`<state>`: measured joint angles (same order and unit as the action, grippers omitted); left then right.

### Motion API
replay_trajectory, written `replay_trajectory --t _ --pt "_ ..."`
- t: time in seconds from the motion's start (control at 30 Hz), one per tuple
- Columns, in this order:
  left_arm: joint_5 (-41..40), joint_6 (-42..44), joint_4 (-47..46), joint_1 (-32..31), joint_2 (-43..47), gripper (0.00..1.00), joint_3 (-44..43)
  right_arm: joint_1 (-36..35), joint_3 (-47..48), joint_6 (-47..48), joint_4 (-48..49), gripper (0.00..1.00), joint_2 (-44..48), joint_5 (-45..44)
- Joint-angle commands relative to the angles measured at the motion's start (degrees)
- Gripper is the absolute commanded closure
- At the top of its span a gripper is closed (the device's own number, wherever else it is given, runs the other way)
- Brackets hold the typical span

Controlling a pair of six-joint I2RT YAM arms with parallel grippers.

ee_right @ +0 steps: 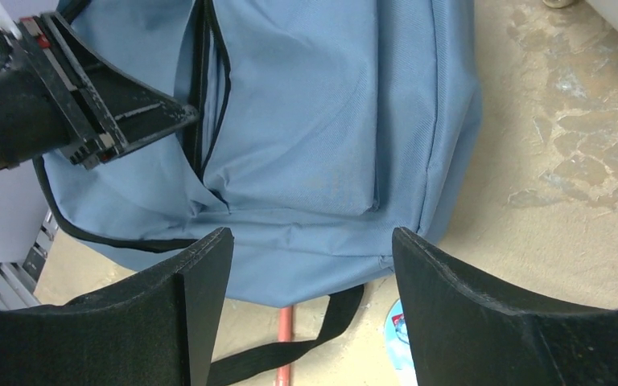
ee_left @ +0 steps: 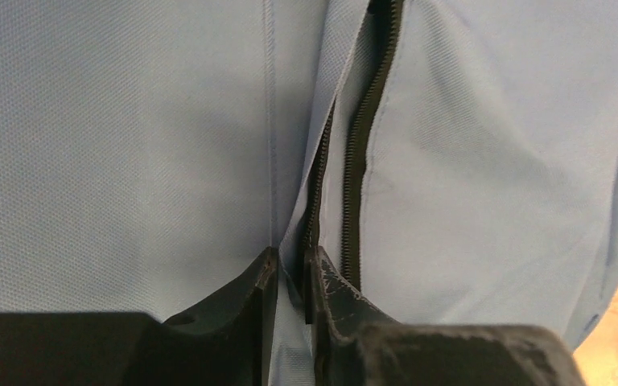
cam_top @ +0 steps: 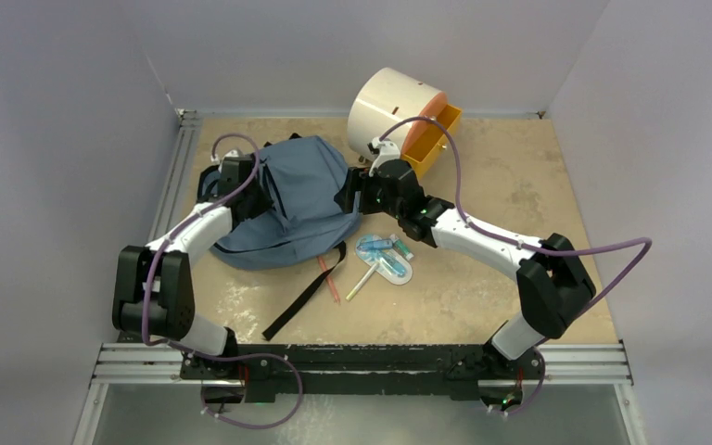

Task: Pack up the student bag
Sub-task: Unzip the student bag at the center of the board.

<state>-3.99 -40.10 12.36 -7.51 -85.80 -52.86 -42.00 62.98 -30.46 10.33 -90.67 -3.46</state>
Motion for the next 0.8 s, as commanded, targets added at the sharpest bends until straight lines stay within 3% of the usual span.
replay_trajectory --t 0.0,0.27,0.5,0.77 --pt "-0.42 -1.71 -1.16 0.39 2.72 0.86 3.36 -0.43 3.10 0.38 3.08 0.26 0.27 0.68" --pt "0.64 -4.59 -2.62 0.39 4.84 1.00 9.62 -3.67 15.48 6.32 -0.83 0.25 -9.27 0.34" --pt "2.76 -5.96 -7.26 0.46 5.19 1.00 14.05 -9.27 23.73 14.55 -0.15 0.19 -18.75 -5.04" --pt "3.73 -6.85 -9.45 1.04 7.95 1.00 17.53 -11.02 25.20 19.79 10.97 0.18 -26.29 -8.03"
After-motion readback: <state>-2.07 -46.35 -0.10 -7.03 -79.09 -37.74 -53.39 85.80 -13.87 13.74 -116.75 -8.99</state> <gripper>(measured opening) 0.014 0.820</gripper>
